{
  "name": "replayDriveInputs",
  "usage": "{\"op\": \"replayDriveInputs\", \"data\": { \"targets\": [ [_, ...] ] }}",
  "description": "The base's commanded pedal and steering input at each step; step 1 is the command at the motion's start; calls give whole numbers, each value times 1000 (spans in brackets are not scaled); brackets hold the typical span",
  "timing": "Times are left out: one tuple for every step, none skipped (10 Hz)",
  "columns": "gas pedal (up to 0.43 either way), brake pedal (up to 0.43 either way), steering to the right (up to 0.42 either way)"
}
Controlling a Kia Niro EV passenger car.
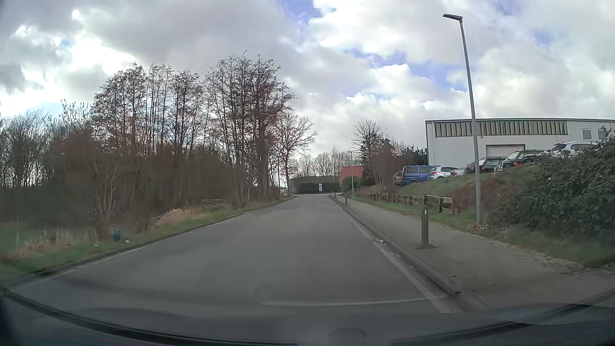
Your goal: Follow the waypoints while adhering to traffic rules and regulations
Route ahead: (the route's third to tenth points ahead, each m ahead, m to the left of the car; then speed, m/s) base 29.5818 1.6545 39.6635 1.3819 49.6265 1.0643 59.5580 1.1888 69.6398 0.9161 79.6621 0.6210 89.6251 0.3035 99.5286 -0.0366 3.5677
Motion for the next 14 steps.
{"op": "replayDriveInputs", "data": {
  "targets": [
    [67, 0, 0],
    [79, 0, 0],
    [79, 0, 0],
    [79, 0, 1],
    [79, 0, 1],
    [79, 0, 1],
    [87, 0, 1],
    [87, 0, 1],
    [87, 0, 1],
    [87, 0, 1],
    [79, 0, 1],
    [79, 0, 1],
    [79, 0, 1],
    [79, 0, 0]
  ]
}}
